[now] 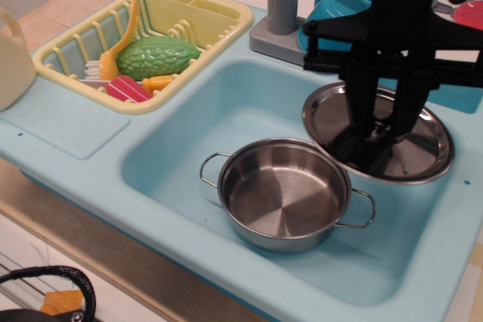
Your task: Put lid on pot or pan
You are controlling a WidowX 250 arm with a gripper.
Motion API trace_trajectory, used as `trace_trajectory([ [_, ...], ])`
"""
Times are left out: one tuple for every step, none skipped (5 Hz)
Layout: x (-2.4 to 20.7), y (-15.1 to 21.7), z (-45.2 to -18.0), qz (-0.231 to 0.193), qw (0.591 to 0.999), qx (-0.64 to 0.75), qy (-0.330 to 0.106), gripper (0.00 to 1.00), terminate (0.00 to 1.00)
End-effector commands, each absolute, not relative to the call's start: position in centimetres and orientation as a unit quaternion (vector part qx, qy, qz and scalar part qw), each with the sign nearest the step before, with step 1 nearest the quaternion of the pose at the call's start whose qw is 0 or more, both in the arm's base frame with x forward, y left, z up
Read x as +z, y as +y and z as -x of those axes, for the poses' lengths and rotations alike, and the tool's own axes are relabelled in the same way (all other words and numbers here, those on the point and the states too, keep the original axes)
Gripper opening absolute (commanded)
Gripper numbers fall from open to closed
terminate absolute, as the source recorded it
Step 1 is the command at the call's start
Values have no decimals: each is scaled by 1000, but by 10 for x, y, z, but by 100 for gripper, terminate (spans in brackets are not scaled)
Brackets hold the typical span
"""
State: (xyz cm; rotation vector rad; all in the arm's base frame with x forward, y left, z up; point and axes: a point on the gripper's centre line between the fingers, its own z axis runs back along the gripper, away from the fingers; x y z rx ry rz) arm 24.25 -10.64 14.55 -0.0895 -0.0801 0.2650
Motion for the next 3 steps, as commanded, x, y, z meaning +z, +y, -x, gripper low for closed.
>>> trace_trajectory([
  [148,-91,-234,65,983,161,-52,0,0],
  [145,-82,-230,64,982,170,-50,0,0],
  [139,-70,-229,74,981,179,-29,0,0],
])
